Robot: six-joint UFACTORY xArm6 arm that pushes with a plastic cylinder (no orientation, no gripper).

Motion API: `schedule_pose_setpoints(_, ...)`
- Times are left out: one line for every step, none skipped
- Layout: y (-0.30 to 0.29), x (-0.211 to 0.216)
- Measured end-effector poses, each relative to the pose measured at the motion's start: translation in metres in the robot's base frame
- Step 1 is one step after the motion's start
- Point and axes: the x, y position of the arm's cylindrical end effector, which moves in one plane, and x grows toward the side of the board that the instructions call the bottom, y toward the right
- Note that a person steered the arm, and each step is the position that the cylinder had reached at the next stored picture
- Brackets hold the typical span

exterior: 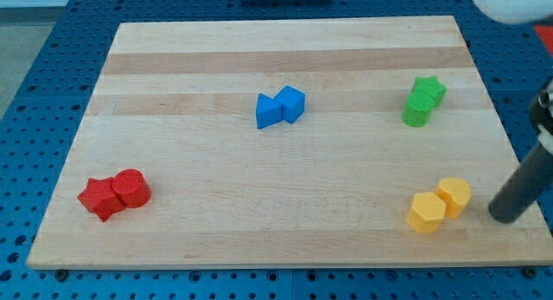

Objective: Push the blue triangle along with blue cube a bit left

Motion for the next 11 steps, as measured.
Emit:
schedule_pose_setpoints(-0.012,0.01)
schedule_pose_setpoints(-0.034,0.01)
schedule_pose_setpoints(-0.061,0.01)
schedule_pose_setpoints(-0.077,0.01)
schedule_pose_setpoints(-0.08,0.004)
schedule_pose_setpoints(-0.08,-0.005)
schedule_pose_setpoints(-0.085,-0.011)
schedule_pose_setpoints(-0.093,-0.022)
schedule_pose_setpoints(-0.105,-0.026)
schedule_pose_setpoints(-0.13,-0.026)
schedule_pose_setpoints(-0.155,-0.026)
